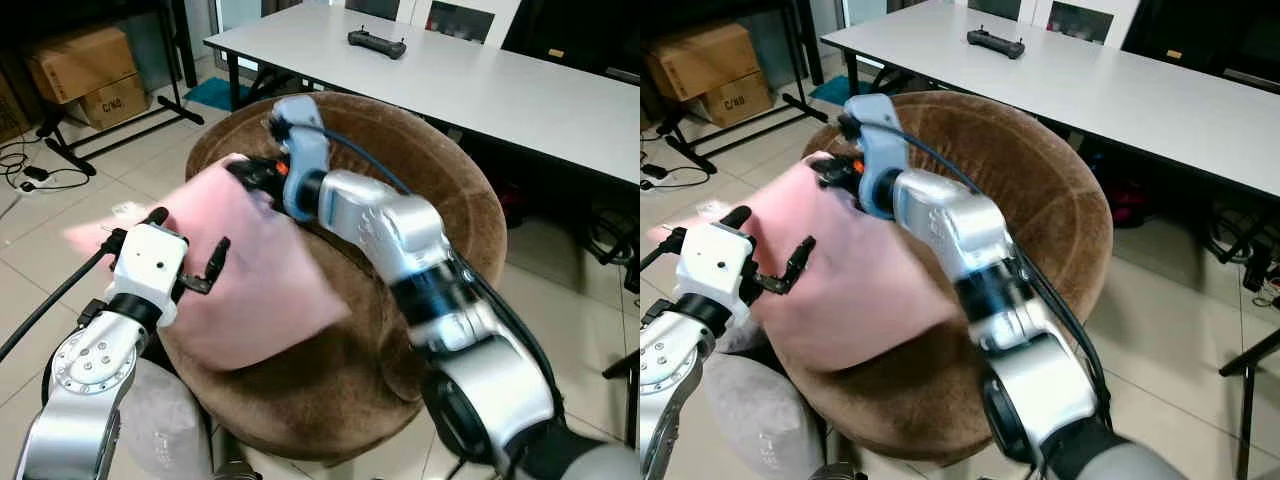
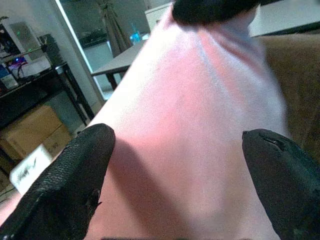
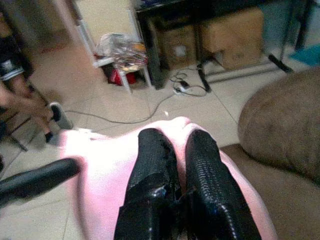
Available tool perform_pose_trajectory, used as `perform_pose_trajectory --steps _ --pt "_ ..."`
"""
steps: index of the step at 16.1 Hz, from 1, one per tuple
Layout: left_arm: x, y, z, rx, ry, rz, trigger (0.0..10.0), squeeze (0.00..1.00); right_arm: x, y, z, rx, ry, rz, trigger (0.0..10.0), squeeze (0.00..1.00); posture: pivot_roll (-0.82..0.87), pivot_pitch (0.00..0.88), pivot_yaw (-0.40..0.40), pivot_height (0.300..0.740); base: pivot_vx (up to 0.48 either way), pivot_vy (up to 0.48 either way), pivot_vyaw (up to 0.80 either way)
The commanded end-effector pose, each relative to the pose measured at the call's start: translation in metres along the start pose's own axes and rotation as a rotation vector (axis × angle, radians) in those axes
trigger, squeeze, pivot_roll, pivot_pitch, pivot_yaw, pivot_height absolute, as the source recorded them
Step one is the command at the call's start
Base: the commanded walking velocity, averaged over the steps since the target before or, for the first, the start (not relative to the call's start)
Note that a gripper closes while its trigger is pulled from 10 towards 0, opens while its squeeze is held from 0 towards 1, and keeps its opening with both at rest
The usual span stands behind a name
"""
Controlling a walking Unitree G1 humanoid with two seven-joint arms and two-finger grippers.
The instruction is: Move the pillow to the sofa from floor
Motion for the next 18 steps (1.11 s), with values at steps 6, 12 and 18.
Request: perform_pose_trajectory --steps 6,12,18 --pt "0.013 -0.006 0.000 -0.013 -0.001 -0.104 10.0 0.00 0.066 -0.003 -0.005 0.117 0.332 -0.460 10.0 0.00 0.21 0.000 -0.089 0.740 0.000 0.000 0.00" --pt "0.024 -0.013 -0.005 -0.040 -0.001 -0.215 10.0 0.00 0.167 -0.083 -0.022 0.215 0.529 -0.994 10.0 0.00 0.21 0.000 -0.082 0.740 0.000 0.000 0.00" --pt "0.025 -0.027 -0.006 -0.063 -0.065 -0.377 10.0 0.00 0.203 -0.133 -0.064 0.198 0.691 -1.180 10.0 0.00 0.19 0.000 -0.068 0.740 0.000 0.000 0.00"
Point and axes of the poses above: a point about 5 cm out from each wrist's last joint towards the gripper, its own y axis pointing out of the wrist towards the gripper, its own z axis along the axis of the wrist's last joint, x = y × z, the point moved 2 cm from there along y, pointing out of the wrist towards the gripper, and after that the axes turned 4 degrees about y, right-handed, at the moved point
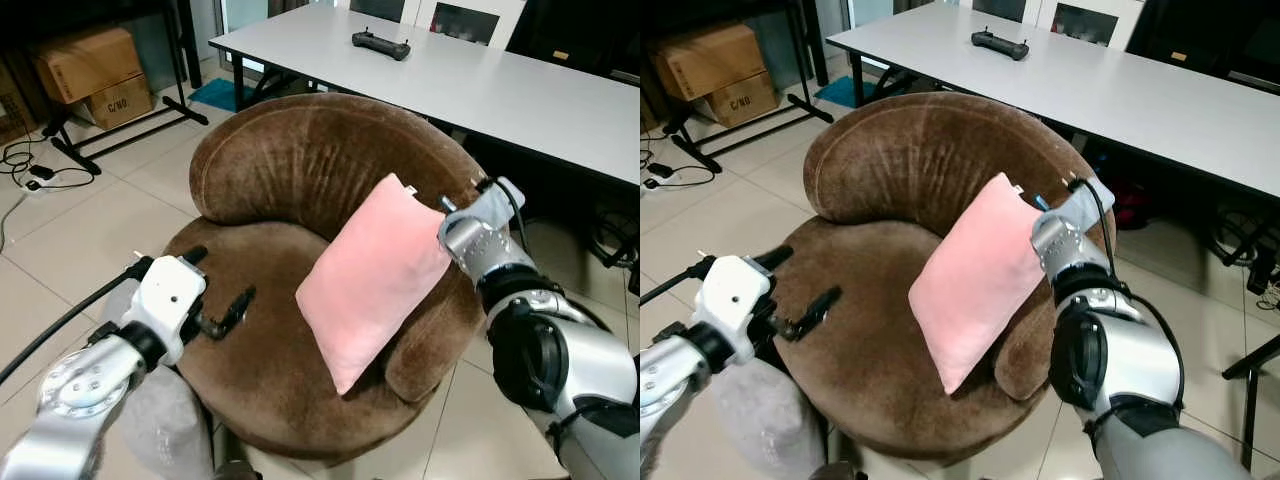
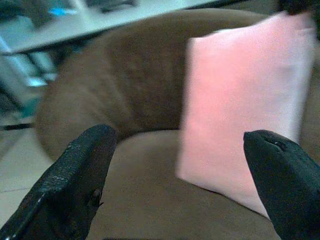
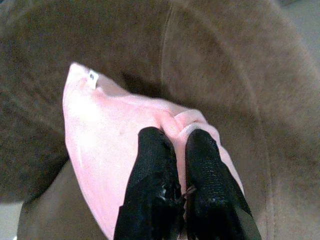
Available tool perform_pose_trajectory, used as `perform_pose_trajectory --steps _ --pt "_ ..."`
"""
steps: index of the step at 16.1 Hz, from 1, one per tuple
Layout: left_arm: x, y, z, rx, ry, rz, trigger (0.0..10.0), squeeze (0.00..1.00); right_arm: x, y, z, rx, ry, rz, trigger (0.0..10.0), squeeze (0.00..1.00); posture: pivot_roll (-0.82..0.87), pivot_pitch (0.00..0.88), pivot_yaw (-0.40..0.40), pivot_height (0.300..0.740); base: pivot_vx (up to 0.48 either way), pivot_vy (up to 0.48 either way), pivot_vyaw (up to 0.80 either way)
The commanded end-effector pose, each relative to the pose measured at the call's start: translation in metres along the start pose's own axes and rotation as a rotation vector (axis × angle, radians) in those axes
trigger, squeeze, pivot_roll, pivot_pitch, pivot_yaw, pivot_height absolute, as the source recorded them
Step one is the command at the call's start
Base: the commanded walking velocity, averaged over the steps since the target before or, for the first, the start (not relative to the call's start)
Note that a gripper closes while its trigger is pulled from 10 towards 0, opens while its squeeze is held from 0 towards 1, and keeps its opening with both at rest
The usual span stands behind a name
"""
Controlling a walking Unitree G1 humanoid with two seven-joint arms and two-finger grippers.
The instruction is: Move the pillow to the sofa from floor
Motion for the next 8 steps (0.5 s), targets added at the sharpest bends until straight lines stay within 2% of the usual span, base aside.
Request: perform_pose_trajectory --steps 1,3,6,7,8 --pt "0.002 -0.005 0.005 0.014 -0.020 -0.054 10.0 0.00 0.003 0.001 -0.006 -0.035 0.016 0.019 10.0 0.00 0.19 0.000 -0.068 0.740 0.000 0.000 0.00" --pt "-0.002 -0.007 0.006 0.012 -0.012 -0.074 10.0 0.00 0.011 0.001 -0.025 -0.106 0.003 0.034 10.0 0.00 0.19 0.000 -0.059 0.740 0.000 0.000 0.00" --pt "-0.003 -0.007 0.007 0.013 -0.014 -0.089 10.0 0.00 0.025 0.003 -0.030 -0.108 0.014 0.034 10.0 0.00 0.19 0.000 -0.059 0.740 0.000 0.000 0.00" --pt "-0.002 -0.007 0.009 0.023 -0.024 -0.100 10.0 0.00 0.026 0.003 -0.023 -0.078 0.003 0.061 10.0 0.89 0.19 0.000 -0.052 0.740 0.000 0.000 0.00" --pt "-0.002 -0.006 0.010 0.030 -0.028 -0.099 10.0 0.00 0.026 0.003 -0.018 -0.048 -0.025 0.080 10.0 1.00 0.19 0.000 -0.052 0.740 0.000 0.000 0.00"
Point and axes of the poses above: a point about 5 cm out from each wrist's last joint towards the gripper, its own y axis pointing out of the wrist towards the gripper, its own z axis along the axis of the wrist's last joint, x = y × z, the point moved 2 cm from there along y, pointing out of the wrist towards the gripper, and after that the axes turned 4 degrees about y, right-handed, at the moved point
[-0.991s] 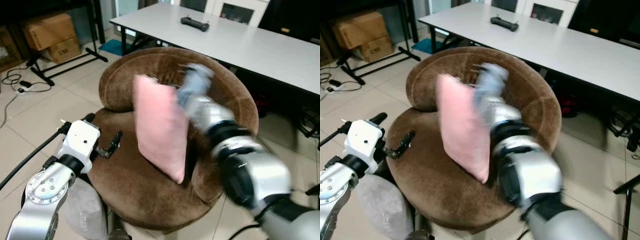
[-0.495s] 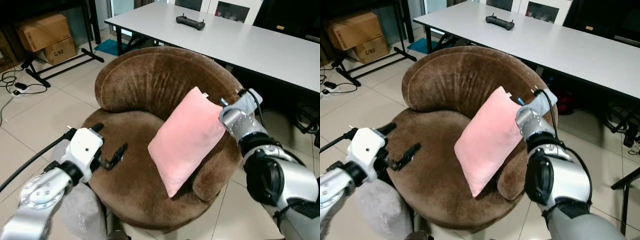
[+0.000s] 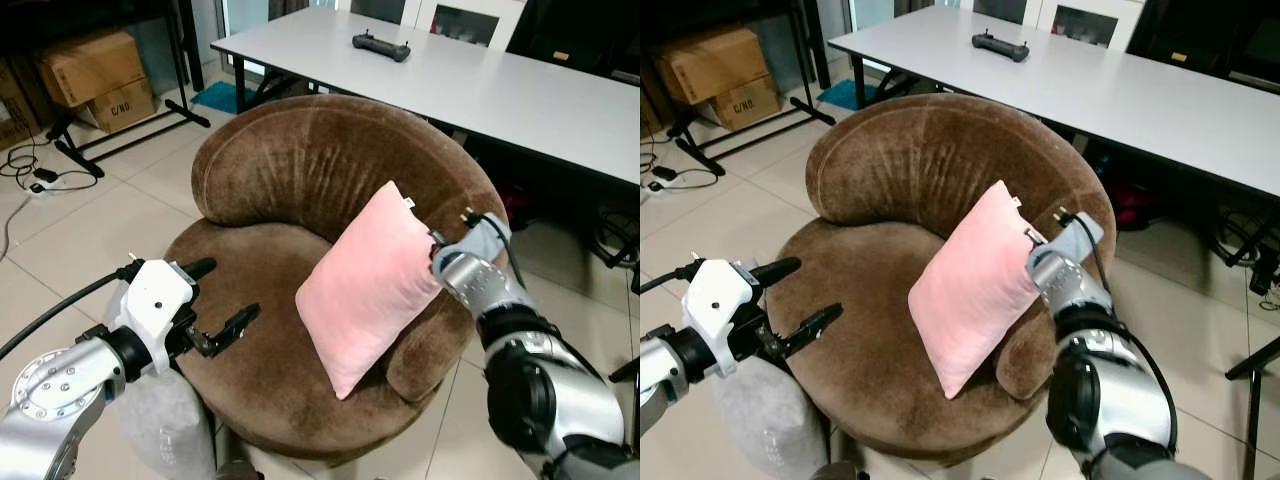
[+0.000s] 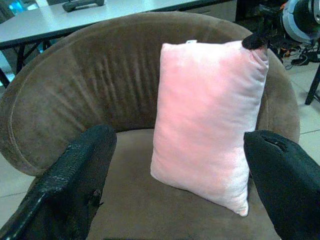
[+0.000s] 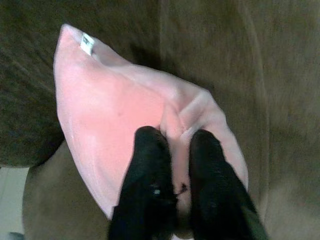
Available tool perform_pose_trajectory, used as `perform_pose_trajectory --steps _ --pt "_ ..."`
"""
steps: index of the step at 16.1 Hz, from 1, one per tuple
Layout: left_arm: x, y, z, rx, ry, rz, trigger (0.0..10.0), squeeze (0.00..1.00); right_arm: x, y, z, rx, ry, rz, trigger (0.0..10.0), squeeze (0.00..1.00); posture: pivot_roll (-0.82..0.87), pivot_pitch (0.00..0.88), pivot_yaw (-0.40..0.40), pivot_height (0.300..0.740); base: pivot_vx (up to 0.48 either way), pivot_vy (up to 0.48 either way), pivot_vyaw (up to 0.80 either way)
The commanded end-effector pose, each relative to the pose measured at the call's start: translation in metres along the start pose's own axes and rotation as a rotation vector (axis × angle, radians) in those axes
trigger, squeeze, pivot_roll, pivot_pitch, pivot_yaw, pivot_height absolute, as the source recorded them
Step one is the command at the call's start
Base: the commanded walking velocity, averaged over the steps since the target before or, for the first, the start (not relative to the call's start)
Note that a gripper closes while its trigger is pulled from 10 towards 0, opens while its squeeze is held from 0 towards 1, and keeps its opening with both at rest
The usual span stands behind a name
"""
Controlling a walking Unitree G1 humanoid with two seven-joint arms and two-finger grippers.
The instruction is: Move the pillow to the sofa from floor
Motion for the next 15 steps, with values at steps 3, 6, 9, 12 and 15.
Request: perform_pose_trajectory --steps 3,6,9,12,15 --pt "0.002 -0.001 0.008 0.018 0.008 -0.021 10.0 0.00 -0.011 -0.008 0.021 0.043 -0.014 0.130 10.0 1.00 0.19 0.000 -0.052 0.740 0.000 0.000 0.00" --pt "0.009 -0.003 0.009 0.028 -0.013 -0.032 10.0 0.00 -0.012 -0.028 0.036 0.095 -0.013 0.256 10.0 1.00 0.18 0.000 -0.058 0.740 0.000 0.000 0.00" --pt "-0.001 -0.003 0.008 0.059 -0.012 0.203 10.0 0.00 -0.028 -0.083 0.058 0.280 -0.099 0.491 10.0 1.00 0.15 0.000 -0.057 0.740 0.000 0.000 0.00" --pt "0.001 -0.002 0.004 0.041 -0.022 0.341 10.0 0.00 -0.036 -0.116 0.036 0.386 -0.406 0.565 10.0 0.00 0.13 0.000 -0.067 0.740 0.000 0.000 0.00" --pt "-0.002 -0.010 -0.008 -0.038 0.013 0.575 10.0 0.00 -0.023 -0.119 0.005 0.367 -0.538 0.466 10.0 0.00 0.14 0.000 -0.093 0.740 0.000 0.000 0.00"
Point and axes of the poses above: a point about 5 cm out from each wrist's last joint towards the gripper, its own y axis pointing out of the wrist towards the gripper, its own z axis along the axis of the wrist's last joint, x = y × z, the point moved 2 cm from there along y, pointing out of the wrist towards the gripper, and after that the axes turned 4 degrees about y, right-handed, at the moved point
